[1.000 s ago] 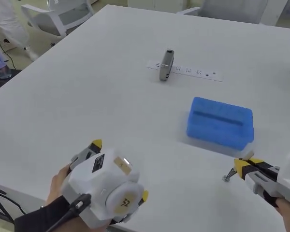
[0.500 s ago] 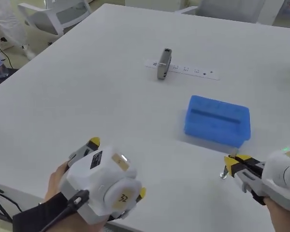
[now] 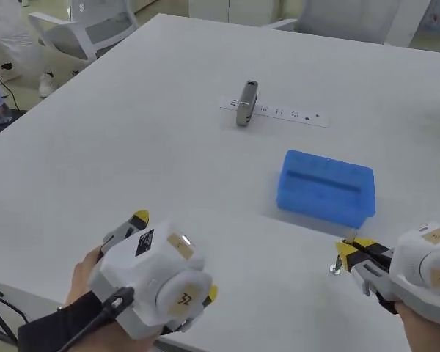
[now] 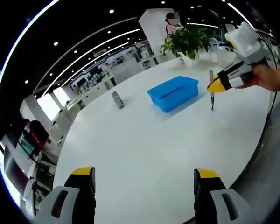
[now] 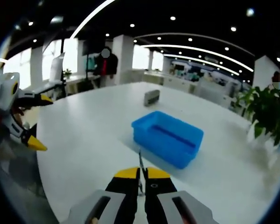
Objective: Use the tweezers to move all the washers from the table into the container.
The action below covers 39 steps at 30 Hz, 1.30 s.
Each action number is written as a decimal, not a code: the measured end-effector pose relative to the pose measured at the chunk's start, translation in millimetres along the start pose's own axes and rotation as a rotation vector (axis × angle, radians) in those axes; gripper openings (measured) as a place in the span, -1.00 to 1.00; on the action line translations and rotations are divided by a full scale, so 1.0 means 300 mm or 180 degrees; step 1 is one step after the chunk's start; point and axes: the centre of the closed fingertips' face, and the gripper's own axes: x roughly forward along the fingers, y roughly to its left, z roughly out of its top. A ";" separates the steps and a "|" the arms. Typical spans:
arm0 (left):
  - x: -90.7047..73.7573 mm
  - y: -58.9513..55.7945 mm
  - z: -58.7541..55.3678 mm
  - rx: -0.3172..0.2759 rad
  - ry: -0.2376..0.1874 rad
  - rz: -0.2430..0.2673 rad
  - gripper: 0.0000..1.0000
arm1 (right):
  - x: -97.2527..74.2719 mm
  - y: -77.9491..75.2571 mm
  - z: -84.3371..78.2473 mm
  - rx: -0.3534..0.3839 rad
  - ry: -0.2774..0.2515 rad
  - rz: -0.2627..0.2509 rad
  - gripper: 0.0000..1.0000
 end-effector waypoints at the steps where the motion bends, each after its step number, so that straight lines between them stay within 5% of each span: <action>1: -0.001 0.000 0.001 0.0004 -0.0003 0.0002 0.78 | -0.003 0.000 0.000 0.0012 0.0003 -0.0008 -1.00; 25: -0.002 -0.007 0.008 0.0043 -0.0041 -0.0018 0.78 | -0.029 -0.035 -0.014 0.0332 0.0182 -0.0027 -1.00; 39: 0.000 -0.002 0.001 0.0030 -0.0004 0.0004 0.78 | -0.072 -0.042 0.119 0.0391 -0.0058 -0.0036 -1.00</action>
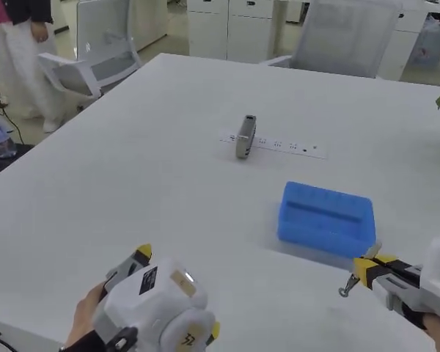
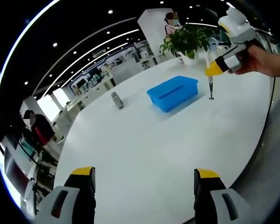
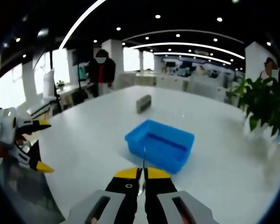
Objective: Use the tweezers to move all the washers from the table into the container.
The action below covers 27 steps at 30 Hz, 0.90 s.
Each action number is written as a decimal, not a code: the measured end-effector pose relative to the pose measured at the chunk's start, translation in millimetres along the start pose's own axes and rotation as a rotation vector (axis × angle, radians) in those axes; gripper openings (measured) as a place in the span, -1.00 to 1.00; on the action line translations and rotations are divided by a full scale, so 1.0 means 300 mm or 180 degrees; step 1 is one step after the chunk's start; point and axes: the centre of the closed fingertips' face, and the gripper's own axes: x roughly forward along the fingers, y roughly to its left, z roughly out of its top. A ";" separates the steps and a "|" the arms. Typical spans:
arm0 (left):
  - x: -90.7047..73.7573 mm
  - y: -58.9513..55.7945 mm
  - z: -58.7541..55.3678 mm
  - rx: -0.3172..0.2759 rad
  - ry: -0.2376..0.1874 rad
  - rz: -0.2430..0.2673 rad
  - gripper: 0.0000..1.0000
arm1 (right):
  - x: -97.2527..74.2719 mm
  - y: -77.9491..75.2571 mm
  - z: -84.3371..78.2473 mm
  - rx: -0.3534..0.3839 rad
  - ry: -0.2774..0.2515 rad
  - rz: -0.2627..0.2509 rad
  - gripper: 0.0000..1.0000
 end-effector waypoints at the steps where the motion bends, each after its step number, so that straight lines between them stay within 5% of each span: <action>1: 0.000 0.000 -0.001 -0.0002 0.0003 -0.0001 0.78 | -0.002 0.003 0.008 -0.0007 -0.0015 0.0000 -1.00; 17: 0.004 -0.001 -0.007 -0.0008 0.0038 -0.0001 0.79 | 0.004 -0.016 0.101 -0.0096 -0.0132 -0.0003 -1.00; 19: 0.014 0.025 -0.007 -0.0051 0.0031 0.0200 0.81 | 0.004 -0.023 0.116 -0.0083 -0.0160 -0.0011 -1.00; 21: 0.014 0.039 -0.018 0.0072 0.0103 0.0290 0.71 | 0.005 -0.028 0.136 -0.0044 -0.0202 -0.0012 -1.00; 24: -0.003 0.052 0.001 0.0044 -0.0009 0.0320 0.43 | 0.011 -0.034 0.157 -0.0006 -0.0239 -0.0013 -1.00; 27: 0.005 0.053 -0.012 -0.0092 0.0036 0.0276 0.48 | 0.020 -0.040 0.176 -0.0034 -0.0264 -0.0019 -1.00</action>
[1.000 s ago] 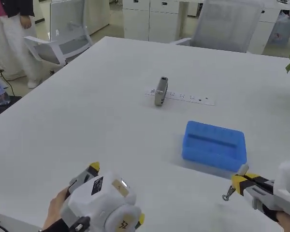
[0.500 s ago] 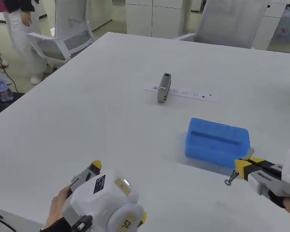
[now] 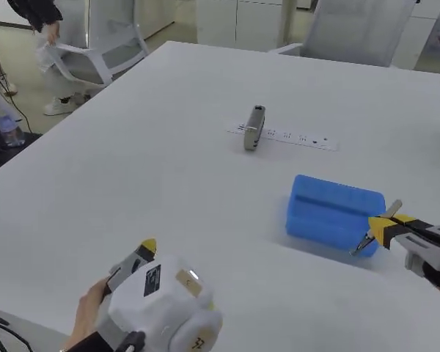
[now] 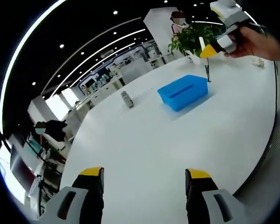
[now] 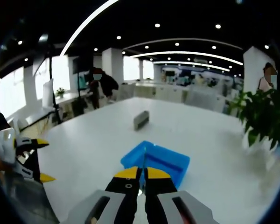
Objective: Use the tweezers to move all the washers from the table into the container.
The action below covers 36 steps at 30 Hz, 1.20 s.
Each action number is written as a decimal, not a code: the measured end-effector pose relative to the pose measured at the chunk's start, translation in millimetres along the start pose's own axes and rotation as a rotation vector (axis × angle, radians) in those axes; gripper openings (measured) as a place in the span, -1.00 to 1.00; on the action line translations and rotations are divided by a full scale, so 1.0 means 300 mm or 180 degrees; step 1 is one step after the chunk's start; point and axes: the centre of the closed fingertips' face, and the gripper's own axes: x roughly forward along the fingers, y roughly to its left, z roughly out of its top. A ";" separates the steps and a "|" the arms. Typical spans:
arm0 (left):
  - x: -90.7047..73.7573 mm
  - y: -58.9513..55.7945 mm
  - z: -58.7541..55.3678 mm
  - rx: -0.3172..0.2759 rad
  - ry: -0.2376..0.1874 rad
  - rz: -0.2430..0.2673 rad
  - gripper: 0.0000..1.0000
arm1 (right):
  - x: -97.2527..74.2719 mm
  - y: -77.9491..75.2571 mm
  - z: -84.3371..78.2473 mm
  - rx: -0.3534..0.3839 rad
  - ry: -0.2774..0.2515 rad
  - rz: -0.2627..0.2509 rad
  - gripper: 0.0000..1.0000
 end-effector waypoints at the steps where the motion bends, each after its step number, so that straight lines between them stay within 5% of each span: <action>1: 0.001 -0.001 0.000 -0.0012 0.0002 -0.0011 0.52 | 0.003 -0.004 0.010 -0.0015 -0.0016 0.0000 -1.00; 23: 0.004 -0.020 -0.002 -0.0020 0.0009 -0.0090 0.47 | 0.112 -0.087 0.090 -0.0096 -0.0136 -0.0076 -0.99; 36: -0.003 -0.019 0.011 -0.0112 -0.0046 -0.0110 0.53 | 0.197 -0.149 0.028 -0.0030 -0.0021 -0.0209 -0.98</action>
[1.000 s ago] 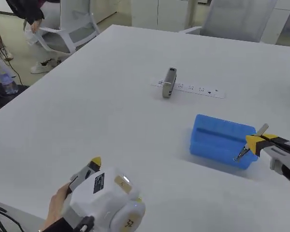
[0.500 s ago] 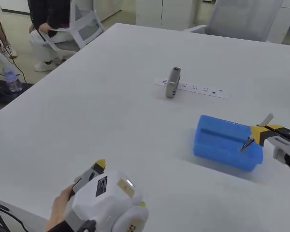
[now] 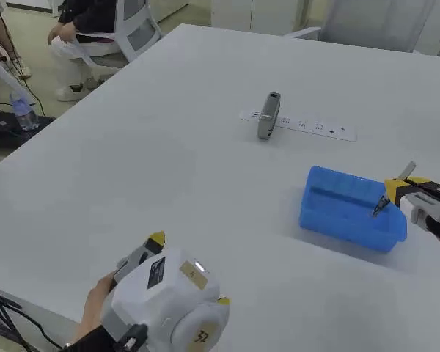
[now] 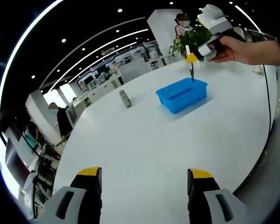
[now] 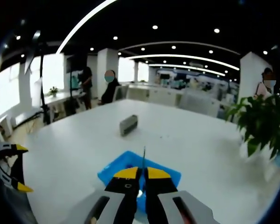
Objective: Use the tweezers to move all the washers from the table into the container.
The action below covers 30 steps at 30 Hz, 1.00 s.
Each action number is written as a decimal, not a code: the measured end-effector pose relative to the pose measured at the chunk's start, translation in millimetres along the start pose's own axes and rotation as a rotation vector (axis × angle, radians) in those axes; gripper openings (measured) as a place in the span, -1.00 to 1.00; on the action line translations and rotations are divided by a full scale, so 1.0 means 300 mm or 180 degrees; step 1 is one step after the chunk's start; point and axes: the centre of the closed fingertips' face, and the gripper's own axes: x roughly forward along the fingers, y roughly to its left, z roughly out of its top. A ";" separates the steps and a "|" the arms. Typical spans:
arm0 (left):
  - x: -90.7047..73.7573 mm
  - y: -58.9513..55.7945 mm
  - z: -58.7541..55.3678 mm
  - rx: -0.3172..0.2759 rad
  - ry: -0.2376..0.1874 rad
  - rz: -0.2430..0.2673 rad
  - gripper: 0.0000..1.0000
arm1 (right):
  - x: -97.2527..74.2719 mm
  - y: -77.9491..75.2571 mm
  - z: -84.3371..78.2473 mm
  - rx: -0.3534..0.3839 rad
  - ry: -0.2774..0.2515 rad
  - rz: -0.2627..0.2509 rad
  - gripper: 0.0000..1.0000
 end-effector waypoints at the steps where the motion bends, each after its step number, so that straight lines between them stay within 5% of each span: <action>1: 0.000 0.000 0.001 -0.0007 -0.0006 -0.0006 0.53 | 0.007 -0.002 -0.010 0.0033 0.0010 -0.0004 -0.98; 9: -0.006 -0.002 0.011 -0.0008 -0.0059 -0.0049 0.50 | 0.036 -0.013 -0.070 0.0075 0.0126 -0.0021 -0.98; 21: -0.022 -0.012 0.066 -0.0372 -0.0341 -0.0197 0.69 | 0.067 -0.013 -0.133 0.0005 0.0309 0.0031 -0.98; 25: -0.036 -0.024 0.110 -0.0690 -0.0568 -0.0356 0.84 | 0.074 -0.011 -0.152 -0.0027 0.0360 0.0027 -0.98; 30: -0.051 -0.013 0.128 -0.0824 -0.0669 -0.0392 0.99 | 0.080 -0.007 -0.162 -0.0046 0.0409 0.0034 -0.98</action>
